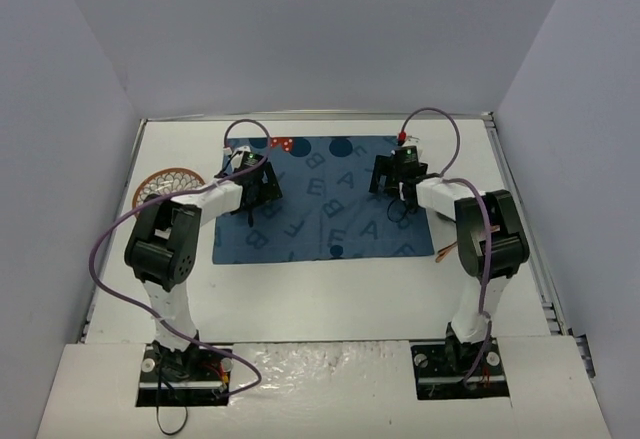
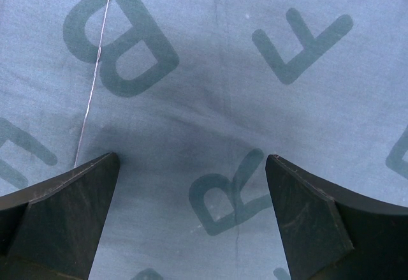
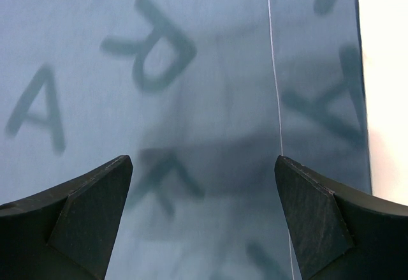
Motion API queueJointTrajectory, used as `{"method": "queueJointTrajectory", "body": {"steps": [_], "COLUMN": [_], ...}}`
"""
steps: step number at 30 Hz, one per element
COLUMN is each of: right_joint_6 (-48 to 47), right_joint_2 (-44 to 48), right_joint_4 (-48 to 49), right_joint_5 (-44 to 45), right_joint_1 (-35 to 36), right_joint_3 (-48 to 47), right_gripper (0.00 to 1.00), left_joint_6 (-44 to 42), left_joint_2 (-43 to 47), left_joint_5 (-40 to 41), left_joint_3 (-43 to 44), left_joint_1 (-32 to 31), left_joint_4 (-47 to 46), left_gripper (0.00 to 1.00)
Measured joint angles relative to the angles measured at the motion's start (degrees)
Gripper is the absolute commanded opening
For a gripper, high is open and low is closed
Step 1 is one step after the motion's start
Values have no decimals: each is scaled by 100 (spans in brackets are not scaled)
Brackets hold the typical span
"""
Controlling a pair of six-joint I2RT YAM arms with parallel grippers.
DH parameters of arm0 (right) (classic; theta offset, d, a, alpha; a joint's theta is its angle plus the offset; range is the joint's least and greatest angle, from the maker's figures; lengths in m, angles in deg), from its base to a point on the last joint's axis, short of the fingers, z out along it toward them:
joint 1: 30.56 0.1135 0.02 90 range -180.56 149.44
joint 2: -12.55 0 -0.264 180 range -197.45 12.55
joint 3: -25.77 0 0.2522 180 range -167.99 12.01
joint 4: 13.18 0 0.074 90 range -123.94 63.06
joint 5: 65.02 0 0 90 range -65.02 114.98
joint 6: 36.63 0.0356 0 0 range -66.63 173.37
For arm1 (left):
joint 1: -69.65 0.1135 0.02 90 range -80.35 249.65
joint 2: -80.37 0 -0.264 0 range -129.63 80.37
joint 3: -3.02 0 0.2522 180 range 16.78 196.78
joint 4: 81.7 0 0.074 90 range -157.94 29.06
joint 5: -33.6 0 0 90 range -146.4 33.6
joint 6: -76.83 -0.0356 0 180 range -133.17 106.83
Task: Set the dinner table for one person
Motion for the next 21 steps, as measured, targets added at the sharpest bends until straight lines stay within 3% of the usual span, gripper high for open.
{"method": "queueJointTrajectory", "body": {"steps": [5,11,21], "right_joint_6": [92,646,1490], "right_joint_2": [1066,2342,2538], "right_joint_4": [-269,119,767], "right_joint_5": [-22,-124,-108], "right_joint_1": [248,459,459], "right_joint_3": [456,1297,3139], "right_gripper": [91,91,91], "left_joint_6": [6,79,229], "left_joint_2": [280,1057,1127], "left_joint_5": [-126,-168,-38], "left_joint_3": [-33,-467,-1298], "left_joint_1": [-40,-213,-232], "left_joint_4": [323,465,368], "left_gripper": [97,97,97]}}
